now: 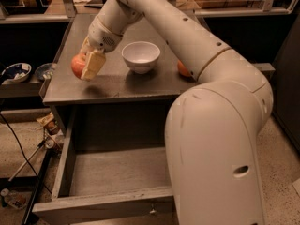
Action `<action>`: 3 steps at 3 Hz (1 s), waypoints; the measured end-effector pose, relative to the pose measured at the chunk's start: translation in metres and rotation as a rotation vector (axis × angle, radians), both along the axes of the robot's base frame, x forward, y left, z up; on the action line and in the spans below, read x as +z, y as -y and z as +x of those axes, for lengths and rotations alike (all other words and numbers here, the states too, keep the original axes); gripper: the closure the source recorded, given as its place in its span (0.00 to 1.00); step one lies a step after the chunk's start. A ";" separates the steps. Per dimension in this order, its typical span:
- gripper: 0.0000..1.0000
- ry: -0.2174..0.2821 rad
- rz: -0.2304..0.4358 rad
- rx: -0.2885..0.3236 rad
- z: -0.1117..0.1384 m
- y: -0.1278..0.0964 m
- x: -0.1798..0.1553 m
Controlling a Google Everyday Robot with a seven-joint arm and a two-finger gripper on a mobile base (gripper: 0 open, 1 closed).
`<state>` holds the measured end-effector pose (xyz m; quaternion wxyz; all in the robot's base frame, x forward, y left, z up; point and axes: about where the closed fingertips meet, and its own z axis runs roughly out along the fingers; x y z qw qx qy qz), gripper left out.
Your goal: Pick apple from top drawer and place on counter
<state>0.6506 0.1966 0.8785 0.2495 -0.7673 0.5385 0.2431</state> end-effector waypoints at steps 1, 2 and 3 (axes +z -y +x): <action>1.00 0.000 -0.007 0.000 0.002 -0.002 -0.001; 1.00 0.003 -0.040 0.003 0.005 -0.008 -0.002; 1.00 -0.016 -0.105 0.015 0.008 -0.021 -0.011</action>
Offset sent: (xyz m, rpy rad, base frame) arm 0.0098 0.0079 0.0046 -0.0814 -0.0123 0.0016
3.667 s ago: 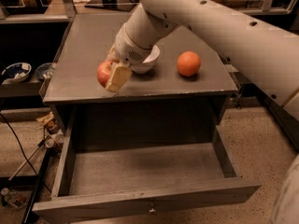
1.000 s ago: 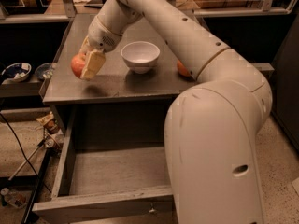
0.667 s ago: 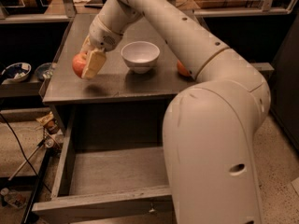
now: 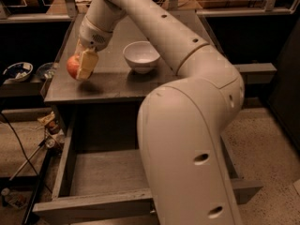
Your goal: Pick apple from top drawer and place on counter
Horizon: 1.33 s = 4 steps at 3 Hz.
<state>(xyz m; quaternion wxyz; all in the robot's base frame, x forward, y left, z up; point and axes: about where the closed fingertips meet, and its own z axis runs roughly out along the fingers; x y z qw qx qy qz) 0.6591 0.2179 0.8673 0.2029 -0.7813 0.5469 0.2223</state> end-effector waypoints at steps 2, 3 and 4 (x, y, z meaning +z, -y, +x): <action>1.00 -0.035 -0.056 -0.006 0.001 -0.009 -0.018; 1.00 -0.037 -0.058 -0.007 0.001 -0.009 -0.018; 0.97 -0.051 -0.055 -0.019 -0.002 -0.011 -0.026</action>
Offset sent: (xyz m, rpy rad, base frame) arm -0.0026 0.0058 -0.0228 -0.0976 0.0645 -0.0033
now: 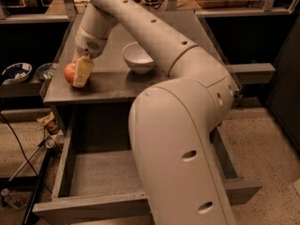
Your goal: Pick apple from top drawer and place on counter
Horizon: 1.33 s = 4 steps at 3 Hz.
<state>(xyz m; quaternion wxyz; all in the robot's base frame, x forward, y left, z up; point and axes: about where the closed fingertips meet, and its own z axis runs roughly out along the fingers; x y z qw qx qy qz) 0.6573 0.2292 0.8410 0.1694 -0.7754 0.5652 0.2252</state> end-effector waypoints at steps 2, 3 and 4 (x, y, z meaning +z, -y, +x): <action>0.50 -0.004 0.011 -0.013 -0.002 0.000 -0.003; 0.27 -0.004 0.011 -0.013 -0.002 0.000 -0.003; 0.04 -0.004 0.011 -0.013 -0.002 0.000 -0.003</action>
Offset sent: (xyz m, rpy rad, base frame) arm -0.0015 -0.0004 -0.0024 0.0093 0.0035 -0.0111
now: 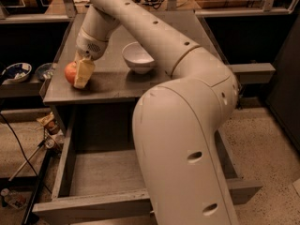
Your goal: Pick apple from top drawer and place on counter
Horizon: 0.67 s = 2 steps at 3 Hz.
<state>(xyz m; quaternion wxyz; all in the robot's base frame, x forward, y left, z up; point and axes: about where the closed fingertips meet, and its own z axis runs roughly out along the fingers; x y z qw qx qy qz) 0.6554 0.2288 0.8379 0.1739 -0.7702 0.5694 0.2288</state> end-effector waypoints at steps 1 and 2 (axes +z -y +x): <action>0.00 0.000 0.000 0.000 0.000 0.000 0.000; 0.00 0.000 0.000 0.000 0.000 0.000 0.000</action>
Offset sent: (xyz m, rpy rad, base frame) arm 0.0000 0.0000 0.0000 0.0000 0.0000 0.0000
